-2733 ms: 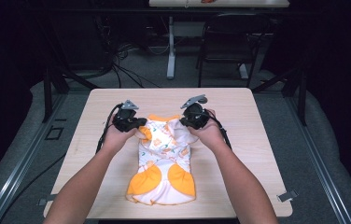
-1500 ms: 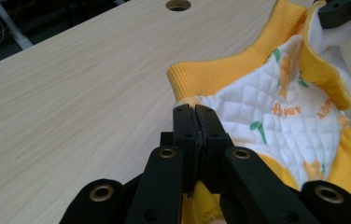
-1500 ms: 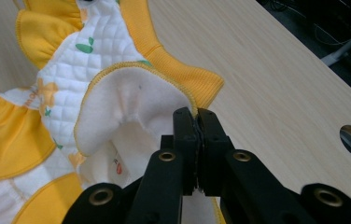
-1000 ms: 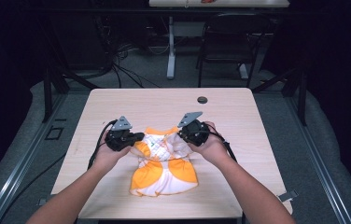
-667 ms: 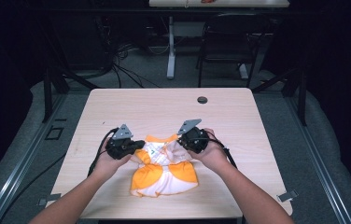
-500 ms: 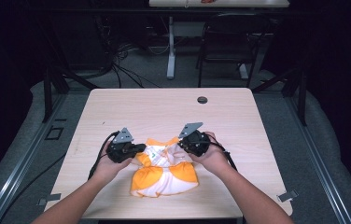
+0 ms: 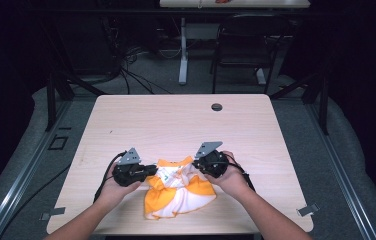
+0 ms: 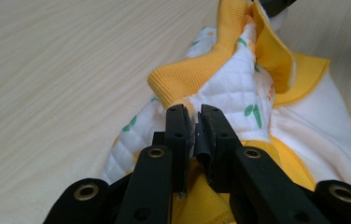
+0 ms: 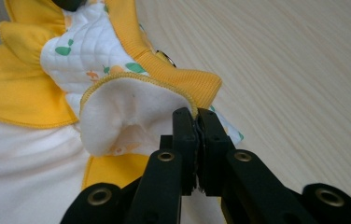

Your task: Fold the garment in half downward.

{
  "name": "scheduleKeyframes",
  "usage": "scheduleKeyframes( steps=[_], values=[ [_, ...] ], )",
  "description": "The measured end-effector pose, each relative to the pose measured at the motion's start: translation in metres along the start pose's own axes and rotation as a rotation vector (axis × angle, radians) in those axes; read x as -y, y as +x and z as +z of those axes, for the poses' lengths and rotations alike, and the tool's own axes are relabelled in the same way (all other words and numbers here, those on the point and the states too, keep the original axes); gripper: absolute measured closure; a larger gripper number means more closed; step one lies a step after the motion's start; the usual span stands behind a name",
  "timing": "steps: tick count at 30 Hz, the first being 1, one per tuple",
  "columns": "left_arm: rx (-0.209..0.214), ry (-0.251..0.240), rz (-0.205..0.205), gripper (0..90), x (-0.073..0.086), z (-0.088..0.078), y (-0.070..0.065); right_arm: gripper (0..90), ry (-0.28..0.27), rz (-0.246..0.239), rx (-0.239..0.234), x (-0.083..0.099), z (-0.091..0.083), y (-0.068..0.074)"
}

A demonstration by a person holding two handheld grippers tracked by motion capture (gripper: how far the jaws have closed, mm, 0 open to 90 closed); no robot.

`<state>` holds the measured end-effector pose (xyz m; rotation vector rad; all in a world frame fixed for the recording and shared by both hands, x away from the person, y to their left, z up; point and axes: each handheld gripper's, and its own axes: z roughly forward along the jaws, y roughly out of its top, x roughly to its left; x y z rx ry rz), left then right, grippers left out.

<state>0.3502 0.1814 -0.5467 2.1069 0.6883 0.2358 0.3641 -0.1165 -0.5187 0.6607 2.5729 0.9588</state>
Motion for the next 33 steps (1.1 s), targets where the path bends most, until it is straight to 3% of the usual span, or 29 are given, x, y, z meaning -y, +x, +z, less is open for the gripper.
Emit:
scheduleKeyframes(
  steps=[5,8,16,22,25,28,30,33],
  values=[
    [0.006,0.002,0.008,78.0,0.005,0.0,-0.005,86.4,-0.003,0.02,-0.019,0.006,0.0,0.004],
    [0.039,-0.027,0.003,73.2,0.005,-0.004,-0.008,83.5,-0.012,0.036,-0.025,0.01,-0.002,0.006],
    [0.083,-0.094,-0.034,65.7,-0.003,-0.023,-0.012,70.7,-0.096,0.1,-0.071,0.011,-0.022,0.007],
    [0.047,-0.142,-0.06,63.2,-0.013,-0.033,-0.007,68.3,-0.161,0.121,-0.055,0.003,-0.033,0.004],
    [-0.005,-0.13,-0.091,69.5,-0.017,-0.031,0.002,77.8,-0.152,0.126,-0.018,-0.001,-0.028,-0.005],
    [-0.049,-0.068,-0.12,81.3,-0.016,-0.019,0.014,85.2,-0.105,0.144,0.005,-0.004,-0.014,-0.019],
    [-0.053,-0.039,-0.139,87.6,-0.013,-0.01,0.019,86.9,-0.067,0.152,0.001,-0.004,-0.001,-0.027],
    [-0.032,-0.022,-0.159,89.8,-0.008,-0.003,0.02,87.0,-0.043,0.169,-0.034,-0.003,0.012,-0.032]
  ],
)
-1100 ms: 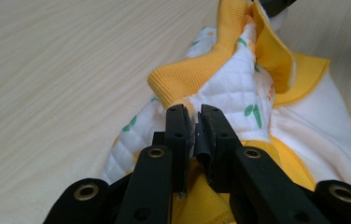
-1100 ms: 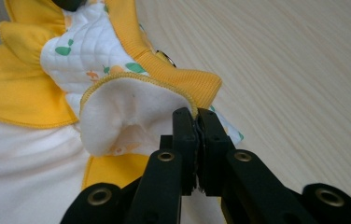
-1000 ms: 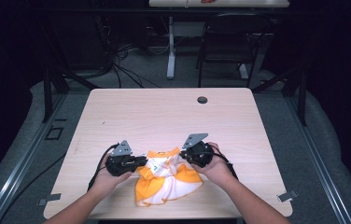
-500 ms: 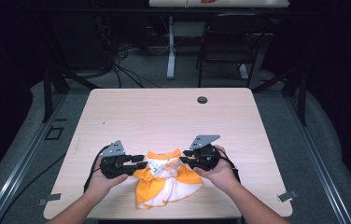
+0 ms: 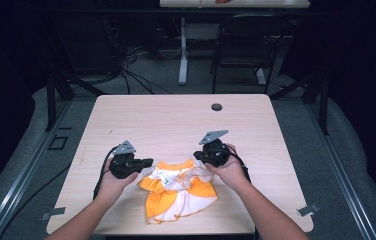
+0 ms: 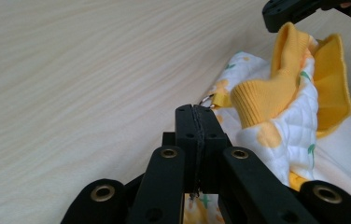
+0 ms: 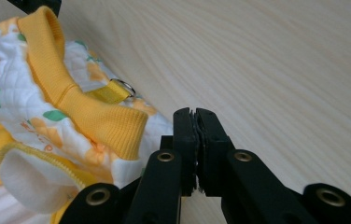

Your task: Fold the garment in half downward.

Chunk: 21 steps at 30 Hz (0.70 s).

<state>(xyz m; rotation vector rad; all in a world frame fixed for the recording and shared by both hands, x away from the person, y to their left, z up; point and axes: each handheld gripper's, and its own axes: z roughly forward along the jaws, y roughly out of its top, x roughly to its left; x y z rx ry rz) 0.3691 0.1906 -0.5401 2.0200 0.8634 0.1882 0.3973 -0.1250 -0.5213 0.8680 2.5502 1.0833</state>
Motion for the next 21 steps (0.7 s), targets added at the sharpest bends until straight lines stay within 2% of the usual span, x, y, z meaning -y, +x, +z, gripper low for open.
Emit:
scheduleKeyframes(
  steps=[4,6,9,14,21],
  values=[
    [0.041,0.013,0.023,90.0,0.003,0.001,-0.008,86.9,0.017,-0.002,-0.073,0.001,0.007,0.002],
    [0.073,0.008,0.03,90.0,0.003,-0.003,-0.014,86.7,0.013,-0.013,-0.087,0.001,0.004,0.006],
    [0.098,0.003,0.049,90.0,0.002,-0.009,-0.021,86.2,0.001,-0.035,-0.117,0.003,-0.005,0.014],
    [0.141,0.003,0.064,90.0,0.009,-0.019,-0.035,85.4,0.004,-0.073,-0.133,0.01,-0.019,0.025],
    [0.201,0.025,0.046,90.0,0.031,-0.016,-0.051,85.0,0.015,-0.095,-0.152,0.026,-0.026,0.039]
  ],
)
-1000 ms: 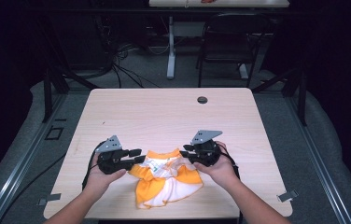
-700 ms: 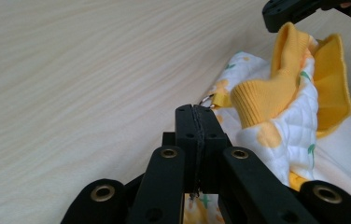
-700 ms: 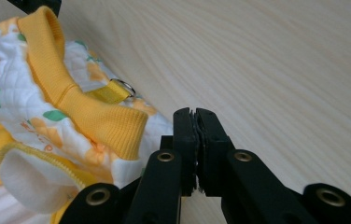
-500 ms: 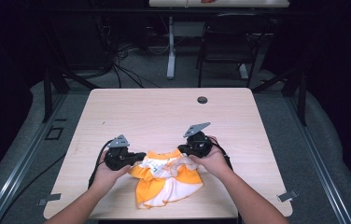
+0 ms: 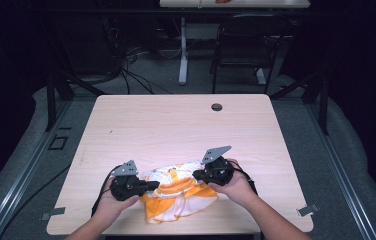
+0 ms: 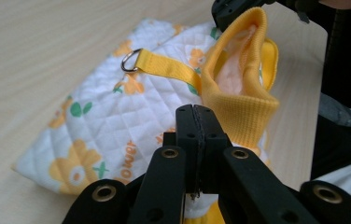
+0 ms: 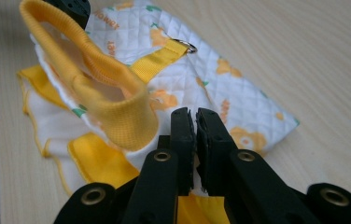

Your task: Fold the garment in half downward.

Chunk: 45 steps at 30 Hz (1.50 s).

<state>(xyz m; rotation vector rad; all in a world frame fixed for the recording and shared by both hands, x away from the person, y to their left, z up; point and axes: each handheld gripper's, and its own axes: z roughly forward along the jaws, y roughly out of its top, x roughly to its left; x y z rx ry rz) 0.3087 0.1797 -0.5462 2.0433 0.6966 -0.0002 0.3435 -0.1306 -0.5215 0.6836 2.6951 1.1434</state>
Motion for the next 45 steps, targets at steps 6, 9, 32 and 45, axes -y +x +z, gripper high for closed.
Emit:
scheduleKeyframes(
  steps=[6,9,32,45],
  values=[
    [-0.002,0.05,0.016,89.9,0.013,0.009,-0.011,84.4,0.044,-0.024,-0.014,0.013,0.007,0.013],
    [-0.005,0.065,0.025,89.8,0.015,0.01,-0.013,84.1,0.072,-0.041,-0.014,0.019,0.009,0.018],
    [-0.082,0.12,0.054,89.0,0.03,0.02,-0.012,86.3,0.046,0.002,0.011,0.051,0.025,0.034],
    [-0.138,0.093,0.031,89.1,0.022,0.025,0.009,86.1,0.035,0.036,0.044,0.045,0.031,0.032]
  ],
)
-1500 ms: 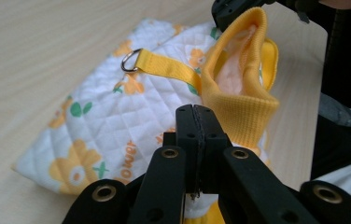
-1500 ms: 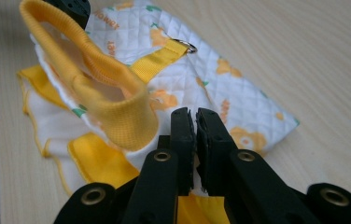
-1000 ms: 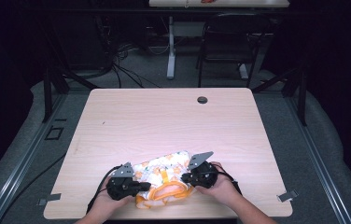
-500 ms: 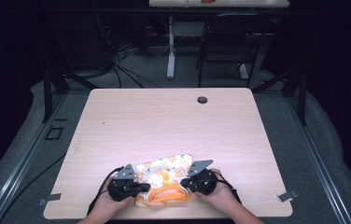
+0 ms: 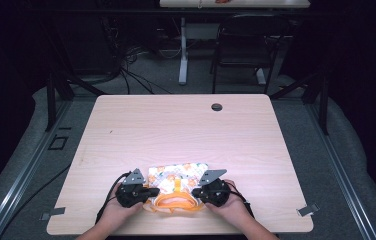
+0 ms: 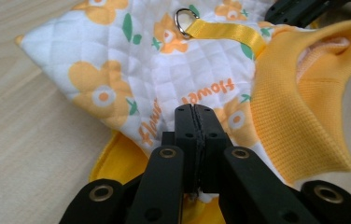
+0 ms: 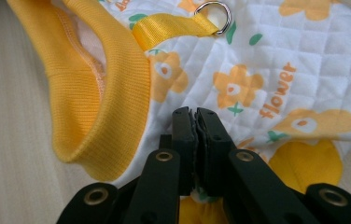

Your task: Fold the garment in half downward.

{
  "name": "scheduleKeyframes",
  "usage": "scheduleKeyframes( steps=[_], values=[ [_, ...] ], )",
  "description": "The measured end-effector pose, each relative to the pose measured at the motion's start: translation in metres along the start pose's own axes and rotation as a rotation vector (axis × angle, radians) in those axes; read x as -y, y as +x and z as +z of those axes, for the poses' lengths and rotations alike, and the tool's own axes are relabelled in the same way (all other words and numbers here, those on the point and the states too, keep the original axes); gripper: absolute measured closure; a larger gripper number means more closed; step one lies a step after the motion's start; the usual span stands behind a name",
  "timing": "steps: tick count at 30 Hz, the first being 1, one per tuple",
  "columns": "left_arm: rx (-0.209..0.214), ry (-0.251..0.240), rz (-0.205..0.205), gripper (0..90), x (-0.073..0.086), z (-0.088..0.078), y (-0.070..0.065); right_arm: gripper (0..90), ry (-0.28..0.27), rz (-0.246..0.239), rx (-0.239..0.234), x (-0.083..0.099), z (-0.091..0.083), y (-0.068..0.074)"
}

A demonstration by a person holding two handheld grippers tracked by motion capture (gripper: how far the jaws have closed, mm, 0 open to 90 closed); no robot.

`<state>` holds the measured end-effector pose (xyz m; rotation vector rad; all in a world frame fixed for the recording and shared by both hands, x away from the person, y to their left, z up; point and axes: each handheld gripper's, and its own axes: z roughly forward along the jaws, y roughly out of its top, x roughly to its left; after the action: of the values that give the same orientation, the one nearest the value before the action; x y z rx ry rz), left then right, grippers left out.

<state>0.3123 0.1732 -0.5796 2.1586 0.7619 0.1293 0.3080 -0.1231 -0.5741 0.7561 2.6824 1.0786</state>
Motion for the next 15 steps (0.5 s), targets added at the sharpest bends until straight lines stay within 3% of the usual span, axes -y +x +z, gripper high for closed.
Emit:
scheduleKeyframes(
  steps=[5,9,13,15],
  values=[
    [-0.022,-0.003,-0.004,89.2,-0.006,0.005,0.009,85.9,0.018,-0.009,0.038,-0.007,0.004,-0.004],
    [-0.053,-0.006,-0.01,89.2,-0.012,0.009,0.018,85.9,0.019,0.014,0.063,-0.013,0.009,-0.011],
    [-0.053,-0.032,-0.054,89.3,-0.014,0.013,0.03,85.9,0.003,0.053,0.06,-0.017,0.013,-0.02],
    [-0.05,-0.03,-0.061,89.3,-0.017,0.014,0.035,85.9,0.01,0.046,0.066,-0.02,0.015,-0.024]
  ],
)
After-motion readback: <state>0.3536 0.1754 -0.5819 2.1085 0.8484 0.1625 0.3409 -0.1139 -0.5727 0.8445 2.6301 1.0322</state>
